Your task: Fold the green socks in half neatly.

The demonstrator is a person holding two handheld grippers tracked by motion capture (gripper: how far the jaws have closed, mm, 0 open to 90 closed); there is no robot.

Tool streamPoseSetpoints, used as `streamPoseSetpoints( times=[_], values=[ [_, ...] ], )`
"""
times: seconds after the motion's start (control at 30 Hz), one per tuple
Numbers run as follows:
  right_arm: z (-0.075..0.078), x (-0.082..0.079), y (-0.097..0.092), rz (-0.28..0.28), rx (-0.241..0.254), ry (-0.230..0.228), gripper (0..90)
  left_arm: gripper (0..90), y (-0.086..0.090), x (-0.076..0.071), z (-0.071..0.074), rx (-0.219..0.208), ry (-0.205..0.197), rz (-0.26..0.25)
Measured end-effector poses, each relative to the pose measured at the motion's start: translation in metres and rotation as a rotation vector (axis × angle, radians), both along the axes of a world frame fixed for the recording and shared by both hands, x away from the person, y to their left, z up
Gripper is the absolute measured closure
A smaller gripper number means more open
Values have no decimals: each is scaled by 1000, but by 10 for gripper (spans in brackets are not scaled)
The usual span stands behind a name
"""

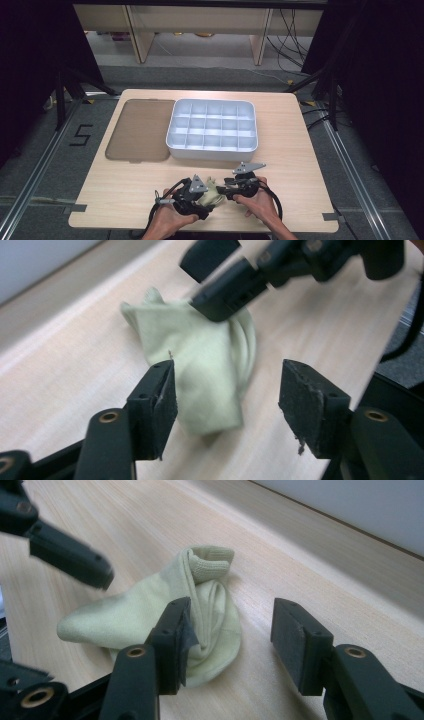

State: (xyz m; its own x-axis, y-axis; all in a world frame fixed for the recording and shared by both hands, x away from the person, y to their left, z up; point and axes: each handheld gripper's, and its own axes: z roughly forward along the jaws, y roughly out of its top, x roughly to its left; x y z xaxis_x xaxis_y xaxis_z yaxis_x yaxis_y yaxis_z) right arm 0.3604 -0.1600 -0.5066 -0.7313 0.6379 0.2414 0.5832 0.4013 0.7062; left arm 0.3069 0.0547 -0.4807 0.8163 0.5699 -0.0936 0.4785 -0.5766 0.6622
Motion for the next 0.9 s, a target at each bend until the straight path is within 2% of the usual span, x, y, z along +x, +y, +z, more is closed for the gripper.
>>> streamPoseSetpoints(
  times=[0.07, 0.1, 0.17, 0.23, 0.27, 0.3, 0.33, 0.37, 0.43, 0.47, 0.57, 0.6, 0.67, 0.73, 0.9],
  values=[
    [0, 0, 0, 1, -2, -1, 509, 426, -2, -1, -2, 0, -3, -16],
    [-1, 1, 1, 16, 11, 5, 510, 430, -4, -2, -4, -10, 1, -7],
    [0, 1, 1, 18, 6, 2, 510, 438, -6, -1, -6, 7, 5, -19],
    [0, 0, 1, 9, -1, -3, 509, 461, -8, 1, -10, 17, -9, -30],
    [0, 0, 1, 9, -2, -1, 509, 470, -9, 0, -11, 15, 7, -20],
    [1, 1, 1, 11, -6, 0, 499, 477, -9, 1, -12, 32, -9, -41],
    [2, 1, 0, 16, -7, 6, 491, 477, -11, -1, -11, 35, 0, -26],
    [2, 2, 0, 19, 0, 3, 482, 479, -11, 0, -10, 52, -14, -38],
    [4, 2, 0, 21, 10, 5, 446, 480, -12, 0, -11, 51, -19, -37],
    [6, 3, 1, 29, 19, 10, 431, 480, -13, -1, -11, 50, -3, -38],
    [7, 5, 5, 55, 48, 31, 427, 479, -13, -1, -10, 74, -26, -48],
    [7, 6, 7, 55, 39, 35, 431, 479, -14, -2, -11, 61, -13, -39],
    [5, 7, 13, 67, 30, 50, 436, 477, -14, -2, -11, 65, -8, -43],
    [4, 9, 17, 81, 35, 52, 445, 477, -14, -2, -11, 77, -26, -56],
    [0, 13, 23, 91, 33, 80, 459, 476, -14, -3, -11, 76, -32, -53]
  ],
)
